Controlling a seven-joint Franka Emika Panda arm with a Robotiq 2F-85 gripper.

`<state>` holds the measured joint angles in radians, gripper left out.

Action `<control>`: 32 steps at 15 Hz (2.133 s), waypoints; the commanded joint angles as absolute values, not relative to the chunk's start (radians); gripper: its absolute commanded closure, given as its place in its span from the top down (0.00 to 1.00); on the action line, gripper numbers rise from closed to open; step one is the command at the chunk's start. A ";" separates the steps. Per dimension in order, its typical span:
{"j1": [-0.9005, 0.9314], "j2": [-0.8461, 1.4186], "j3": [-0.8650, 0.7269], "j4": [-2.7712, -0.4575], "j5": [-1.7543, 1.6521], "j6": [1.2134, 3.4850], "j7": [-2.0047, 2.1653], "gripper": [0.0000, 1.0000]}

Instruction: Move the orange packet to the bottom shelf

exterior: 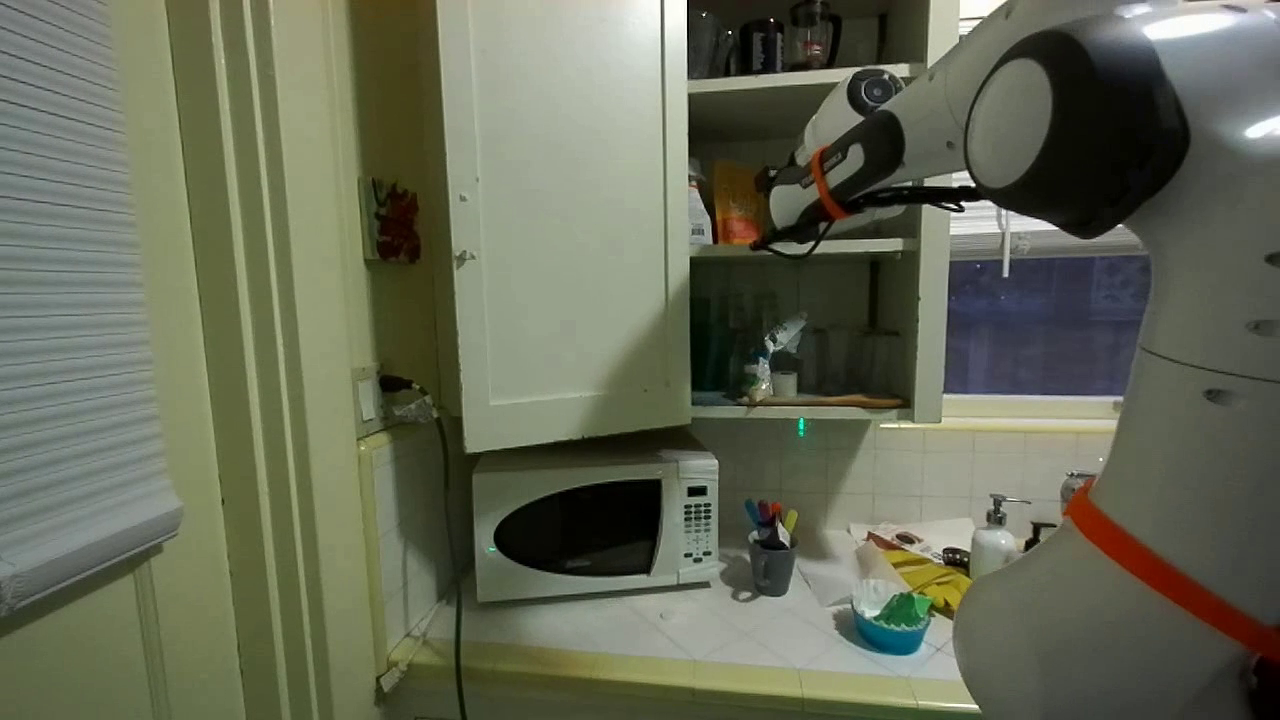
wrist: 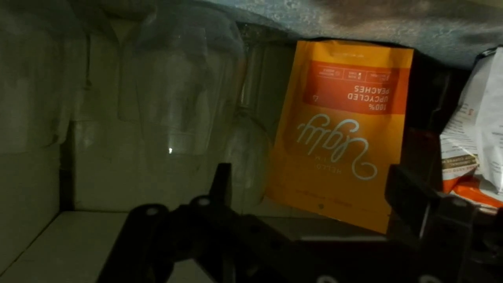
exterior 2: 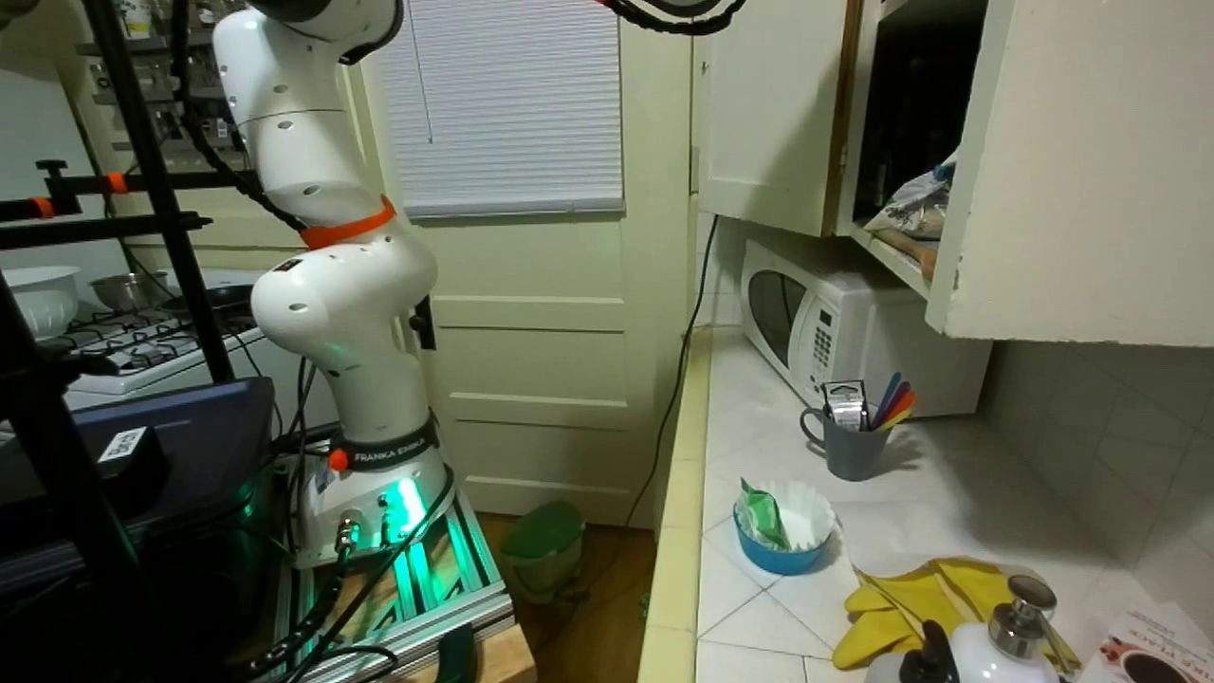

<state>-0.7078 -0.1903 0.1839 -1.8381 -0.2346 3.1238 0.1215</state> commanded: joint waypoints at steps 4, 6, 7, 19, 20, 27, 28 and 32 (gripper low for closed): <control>-0.714 -0.179 0.189 -1.829 -0.237 3.124 0.124 1.00; -0.789 -0.158 0.240 -1.803 -0.308 3.122 0.195 1.00; -0.826 -0.148 0.267 -1.787 -0.344 3.113 0.229 1.00; -0.958 0.012 0.471 -1.524 -0.794 2.942 0.583 1.00; -0.943 -0.041 0.447 -1.604 -0.712 3.000 0.507 1.00; -0.939 0.027 0.466 -1.518 -0.812 2.961 0.596 1.00; -0.936 0.045 0.468 -1.496 -0.837 2.953 0.614 1.00; -0.908 0.113 0.466 -1.412 -0.923 2.929 0.670 1.00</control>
<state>-0.9331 0.0444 0.4595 -1.5046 -0.8423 2.9723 0.6144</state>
